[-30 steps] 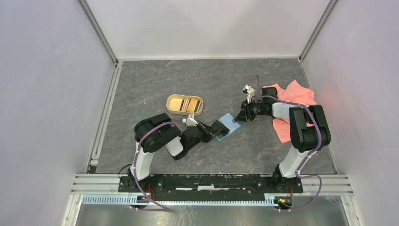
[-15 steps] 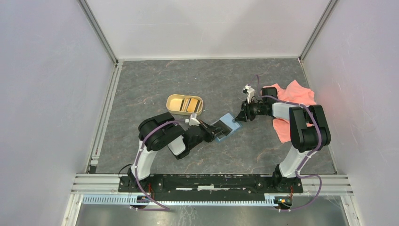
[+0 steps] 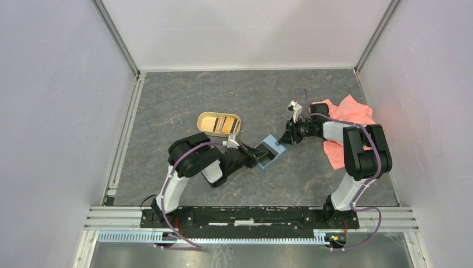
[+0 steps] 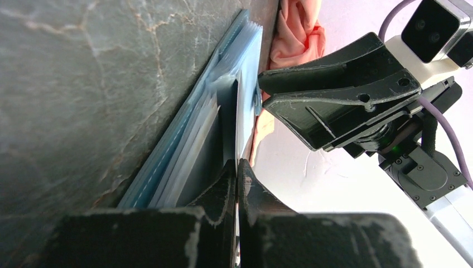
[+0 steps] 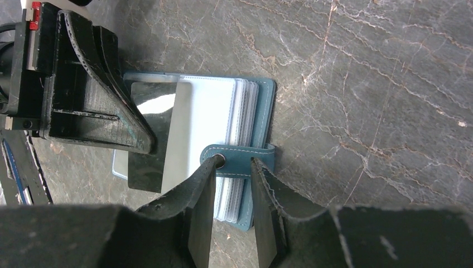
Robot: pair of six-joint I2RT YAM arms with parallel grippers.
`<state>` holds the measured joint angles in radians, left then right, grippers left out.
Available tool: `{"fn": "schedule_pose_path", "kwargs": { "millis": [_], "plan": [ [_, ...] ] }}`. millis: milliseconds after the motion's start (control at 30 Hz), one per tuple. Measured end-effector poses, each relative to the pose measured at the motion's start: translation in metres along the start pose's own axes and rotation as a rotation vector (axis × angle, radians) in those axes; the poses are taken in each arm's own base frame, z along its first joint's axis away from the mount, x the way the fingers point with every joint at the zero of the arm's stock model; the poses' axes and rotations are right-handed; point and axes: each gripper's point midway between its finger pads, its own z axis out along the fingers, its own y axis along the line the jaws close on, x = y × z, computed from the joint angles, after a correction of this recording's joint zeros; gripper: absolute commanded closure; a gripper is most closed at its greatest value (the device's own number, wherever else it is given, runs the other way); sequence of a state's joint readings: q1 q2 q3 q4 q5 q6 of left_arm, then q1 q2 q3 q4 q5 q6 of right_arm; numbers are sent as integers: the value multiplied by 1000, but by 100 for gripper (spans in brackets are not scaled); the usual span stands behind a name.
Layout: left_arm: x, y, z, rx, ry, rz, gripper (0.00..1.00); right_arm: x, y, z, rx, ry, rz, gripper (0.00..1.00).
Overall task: Put the credit cards into the card holder
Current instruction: Insert the credit card into the card holder.
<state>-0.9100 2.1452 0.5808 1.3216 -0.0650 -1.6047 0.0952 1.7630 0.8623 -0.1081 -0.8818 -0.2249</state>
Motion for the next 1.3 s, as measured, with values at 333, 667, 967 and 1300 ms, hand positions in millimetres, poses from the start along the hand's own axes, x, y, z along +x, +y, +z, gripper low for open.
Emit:
{"fn": "schedule_pose_path", "kwargs": {
  "millis": [333, 667, 967, 1300],
  "plan": [
    [1, -3, 5, 20, 17, -3, 90, 0, 0, 0, -1, 2, 2, 65],
    [6, -7, 13, -9, 71, -6, 66, -4, 0, -6, 14, 12, -40, 45],
    [11, -8, 15, -20, 102, -7, 66, -51, 24, -42, 53, -88, -335, 23],
    [10, -8, 14, -24, 113, -10, 66, -19, 77, -29, -194, -29, -666, 2]
  ]
}}
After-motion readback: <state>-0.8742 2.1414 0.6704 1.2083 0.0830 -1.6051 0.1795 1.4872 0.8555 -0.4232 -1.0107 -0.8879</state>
